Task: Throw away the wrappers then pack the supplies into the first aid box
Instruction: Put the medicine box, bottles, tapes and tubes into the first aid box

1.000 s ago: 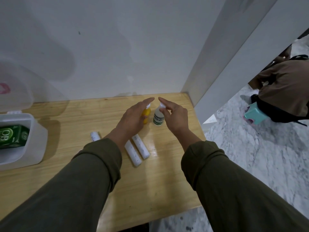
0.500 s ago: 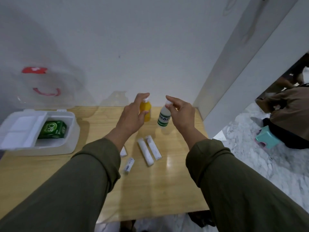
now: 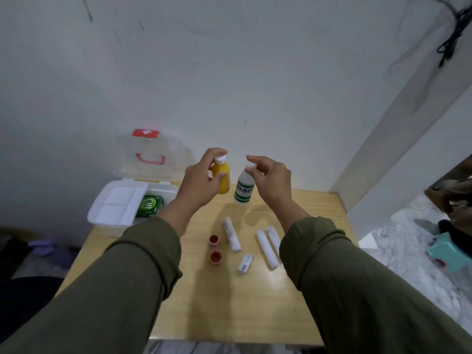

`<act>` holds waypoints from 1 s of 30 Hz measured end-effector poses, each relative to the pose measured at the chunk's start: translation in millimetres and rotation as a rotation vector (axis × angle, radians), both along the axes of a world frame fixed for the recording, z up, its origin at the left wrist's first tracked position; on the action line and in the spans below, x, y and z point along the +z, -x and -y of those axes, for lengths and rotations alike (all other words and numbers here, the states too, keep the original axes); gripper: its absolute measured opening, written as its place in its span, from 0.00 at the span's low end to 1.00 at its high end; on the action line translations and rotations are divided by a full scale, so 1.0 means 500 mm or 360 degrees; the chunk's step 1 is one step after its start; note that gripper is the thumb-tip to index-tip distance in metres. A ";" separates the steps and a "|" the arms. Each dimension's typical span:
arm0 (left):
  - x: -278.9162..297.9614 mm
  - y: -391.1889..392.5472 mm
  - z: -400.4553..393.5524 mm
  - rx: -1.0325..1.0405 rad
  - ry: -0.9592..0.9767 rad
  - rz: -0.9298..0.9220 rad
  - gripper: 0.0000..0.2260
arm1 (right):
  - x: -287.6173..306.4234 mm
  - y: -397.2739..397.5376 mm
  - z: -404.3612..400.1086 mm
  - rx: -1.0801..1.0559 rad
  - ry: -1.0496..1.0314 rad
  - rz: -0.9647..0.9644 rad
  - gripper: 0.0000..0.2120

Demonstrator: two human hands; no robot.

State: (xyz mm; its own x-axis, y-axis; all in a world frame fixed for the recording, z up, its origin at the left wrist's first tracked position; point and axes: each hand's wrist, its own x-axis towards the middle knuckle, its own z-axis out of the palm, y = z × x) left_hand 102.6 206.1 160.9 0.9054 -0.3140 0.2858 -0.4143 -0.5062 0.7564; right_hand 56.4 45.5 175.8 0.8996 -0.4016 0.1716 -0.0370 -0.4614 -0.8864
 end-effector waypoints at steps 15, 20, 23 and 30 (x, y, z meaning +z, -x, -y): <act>0.005 -0.130 -0.284 0.0012 -0.0034 -0.0032 0.13 | 0.004 -0.102 -0.272 -0.0166 -0.0006 0.0002 0.12; -0.014 -0.171 -0.325 -0.0045 0.0001 -0.0075 0.12 | -0.018 -0.136 -0.338 -0.0219 -0.0107 -0.0005 0.12; -0.041 -0.194 -0.337 -0.0107 -0.0036 -0.0110 0.12 | -0.046 -0.153 -0.364 -0.0246 -0.0129 -0.0022 0.12; -0.084 -0.225 -0.332 -0.0187 0.0052 -0.0160 0.11 | -0.127 -0.159 -0.380 -0.0299 -0.0126 -0.0092 0.11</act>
State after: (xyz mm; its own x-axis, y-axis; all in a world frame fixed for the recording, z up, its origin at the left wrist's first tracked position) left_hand 215.2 372.1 119.0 0.8875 -0.4115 0.2073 -0.3905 -0.4330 0.8124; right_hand 135.9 235.5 112.4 0.8152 -0.5733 0.0829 -0.1679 -0.3709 -0.9134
